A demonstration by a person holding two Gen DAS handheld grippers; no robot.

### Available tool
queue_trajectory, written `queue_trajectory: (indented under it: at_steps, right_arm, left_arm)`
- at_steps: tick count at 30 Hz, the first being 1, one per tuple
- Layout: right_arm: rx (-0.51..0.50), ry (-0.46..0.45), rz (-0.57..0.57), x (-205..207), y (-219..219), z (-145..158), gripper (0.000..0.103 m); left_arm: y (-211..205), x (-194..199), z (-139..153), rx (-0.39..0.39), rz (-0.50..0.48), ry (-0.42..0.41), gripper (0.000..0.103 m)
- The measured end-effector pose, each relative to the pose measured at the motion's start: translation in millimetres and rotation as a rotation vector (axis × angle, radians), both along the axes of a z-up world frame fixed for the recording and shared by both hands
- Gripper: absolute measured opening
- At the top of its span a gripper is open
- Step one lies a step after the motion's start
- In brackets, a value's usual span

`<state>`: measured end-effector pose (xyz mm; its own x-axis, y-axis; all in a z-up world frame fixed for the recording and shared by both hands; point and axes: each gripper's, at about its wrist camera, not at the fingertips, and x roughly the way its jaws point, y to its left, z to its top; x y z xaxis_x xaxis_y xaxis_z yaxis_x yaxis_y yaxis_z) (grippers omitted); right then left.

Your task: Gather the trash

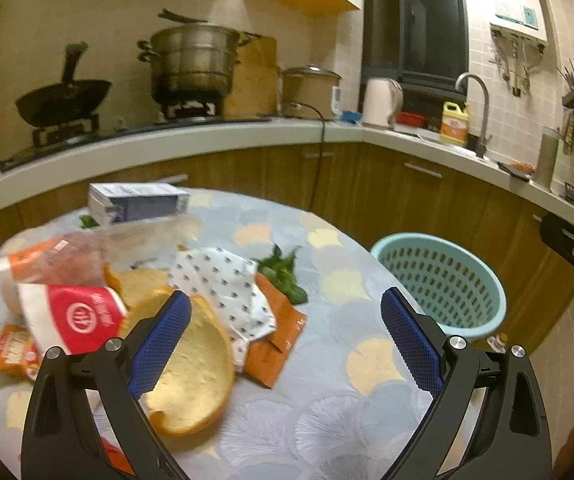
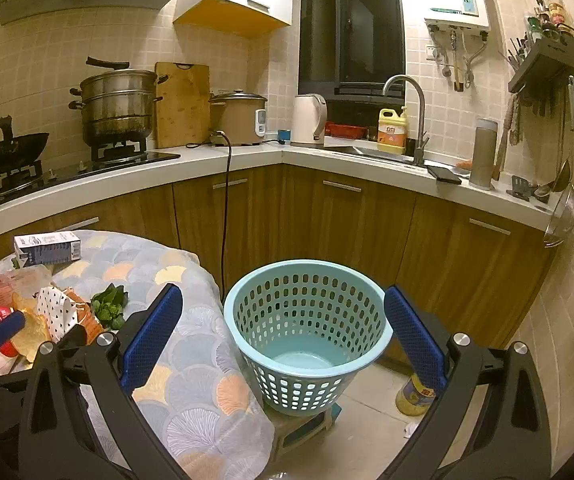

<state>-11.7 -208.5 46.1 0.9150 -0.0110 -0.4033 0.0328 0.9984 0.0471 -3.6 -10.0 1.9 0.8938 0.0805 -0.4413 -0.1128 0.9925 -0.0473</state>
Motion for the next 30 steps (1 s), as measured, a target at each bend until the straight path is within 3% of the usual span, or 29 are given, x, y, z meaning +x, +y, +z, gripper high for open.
queue_trajectory:
  at_steps: [5,8,13,19,24,30]
  right_arm:
    - [0.019,-0.01,0.018,-4.2,-0.3,8.6,0.096]
    - [0.025,-0.017,0.058,-8.0,5.6,13.1,0.094]
    - [0.006,-0.04,0.195,-19.3,32.3,19.7,0.079]
    - [-0.003,0.036,0.376,-20.2,73.9,8.1,0.045]
    - [0.04,0.136,0.505,-16.5,105.5,-11.1,0.045]
    - [0.035,0.258,0.604,-2.1,134.7,-37.3,0.046]
  left_arm:
    - [12.9,-24.3,22.1,-0.047,0.035,-0.022,0.093]
    - [24.7,-44.9,44.1,-0.019,0.102,-0.02,0.093]
    - [64.7,-89.5,60.3,-0.002,0.214,0.021,0.093]
    - [112.4,-122.5,29.5,-0.11,0.15,0.138,0.093]
    - [120.1,-114.7,-6.5,-0.201,0.067,0.239,0.093]
    - [111.9,-97.2,-34.1,-0.198,0.049,0.327,0.091]
